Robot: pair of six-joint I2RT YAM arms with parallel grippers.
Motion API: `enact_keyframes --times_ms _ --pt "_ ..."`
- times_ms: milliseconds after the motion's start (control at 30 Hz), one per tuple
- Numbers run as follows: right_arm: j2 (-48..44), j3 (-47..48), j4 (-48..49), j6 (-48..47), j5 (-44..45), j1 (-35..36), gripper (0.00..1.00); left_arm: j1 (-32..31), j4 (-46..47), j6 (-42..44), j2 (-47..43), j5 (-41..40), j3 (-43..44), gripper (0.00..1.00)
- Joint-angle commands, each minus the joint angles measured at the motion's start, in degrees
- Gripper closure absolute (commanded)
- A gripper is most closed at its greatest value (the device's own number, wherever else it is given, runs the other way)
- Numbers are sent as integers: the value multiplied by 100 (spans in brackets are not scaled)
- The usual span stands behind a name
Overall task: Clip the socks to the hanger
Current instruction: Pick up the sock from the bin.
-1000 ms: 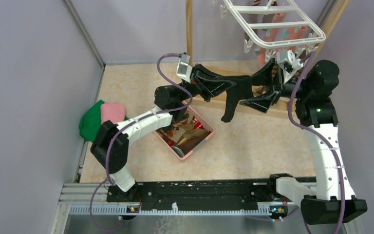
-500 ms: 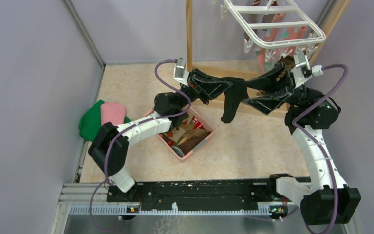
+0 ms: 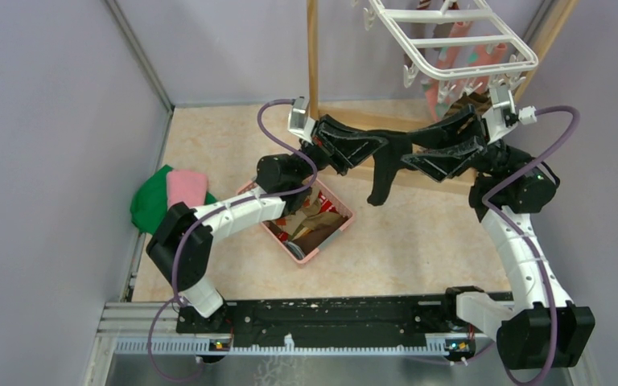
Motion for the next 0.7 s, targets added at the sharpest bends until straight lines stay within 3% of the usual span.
enact_keyframes --times_ms 0,67,267,400,500,600,667 --pt "55 -38 -113 -217 186 -36 56 -73 510 -111 -30 41 256 100" --pt "55 -36 -115 -222 145 -31 66 -83 502 -104 -20 27 258 100" --pt "35 -74 -139 -244 132 -35 68 -94 497 -150 33 37 322 100" --pt "75 -28 -114 -235 149 -38 74 -103 514 -198 68 35 334 100" --pt "105 -3 -94 -235 138 -14 83 -107 503 -204 83 60 333 100" --pt "109 19 -90 -275 5 -4 100 -111 475 -207 105 87 332 100" --pt "77 53 -82 -308 -169 -4 100 -101 440 -164 94 52 274 96"
